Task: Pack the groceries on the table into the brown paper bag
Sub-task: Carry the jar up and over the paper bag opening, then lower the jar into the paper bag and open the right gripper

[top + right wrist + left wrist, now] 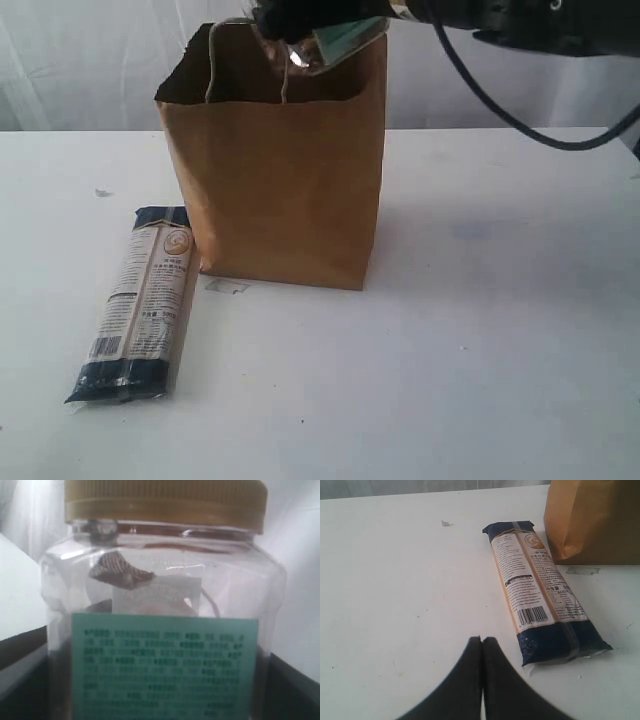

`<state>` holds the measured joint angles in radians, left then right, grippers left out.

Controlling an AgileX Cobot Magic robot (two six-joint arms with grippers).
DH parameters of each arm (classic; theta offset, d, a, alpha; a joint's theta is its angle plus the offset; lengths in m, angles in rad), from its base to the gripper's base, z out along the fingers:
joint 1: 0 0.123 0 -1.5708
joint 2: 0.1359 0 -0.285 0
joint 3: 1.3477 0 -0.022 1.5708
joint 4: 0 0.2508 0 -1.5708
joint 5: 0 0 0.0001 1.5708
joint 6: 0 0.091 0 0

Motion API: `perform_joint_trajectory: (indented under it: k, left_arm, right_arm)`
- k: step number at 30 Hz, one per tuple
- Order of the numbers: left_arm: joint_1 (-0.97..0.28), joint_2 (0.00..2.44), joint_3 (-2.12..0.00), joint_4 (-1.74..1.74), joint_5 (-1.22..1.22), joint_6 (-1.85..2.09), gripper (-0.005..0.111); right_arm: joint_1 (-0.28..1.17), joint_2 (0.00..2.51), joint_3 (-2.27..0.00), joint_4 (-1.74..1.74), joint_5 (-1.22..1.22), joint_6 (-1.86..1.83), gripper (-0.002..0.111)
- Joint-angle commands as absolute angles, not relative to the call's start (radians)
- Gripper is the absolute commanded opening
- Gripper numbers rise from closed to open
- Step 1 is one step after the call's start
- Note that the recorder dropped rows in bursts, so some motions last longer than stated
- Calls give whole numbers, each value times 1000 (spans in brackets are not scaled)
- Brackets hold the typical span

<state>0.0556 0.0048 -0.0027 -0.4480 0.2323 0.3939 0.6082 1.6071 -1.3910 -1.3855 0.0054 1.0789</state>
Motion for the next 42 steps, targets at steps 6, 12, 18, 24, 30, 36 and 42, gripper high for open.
perform_joint_trajectory:
  k: [6,12,18,24,30,36,42]
  left_arm:
    - [57,0,0,-455,233,389,0]
    - [57,0,0,-455,233,389,0]
    - [57,0,0,-455,233,389,0]
    - [57,0,0,-455,233,389,0]
    - [57,0,0,-455,233,389,0]
    - [57,0,0,-455,233,389,0]
    - [57,0,0,-455,233,389,0]
  right_arm:
    - [599,1682,-1425,-1387,-10,1068,16]
    - [599,1682,-1425,-1387,120,1068,39]
    - [599,1682,-1425,-1387,118,1068,48]
    - [599,1682,-1425,-1385,118,1077,48]
    - [599,1682,-1425,-1379,114,1084,48]
    - [599,1682,-1425,-1379,9,1103,51]
    - [599,1685,-1425,-1379,-38,1103,64]
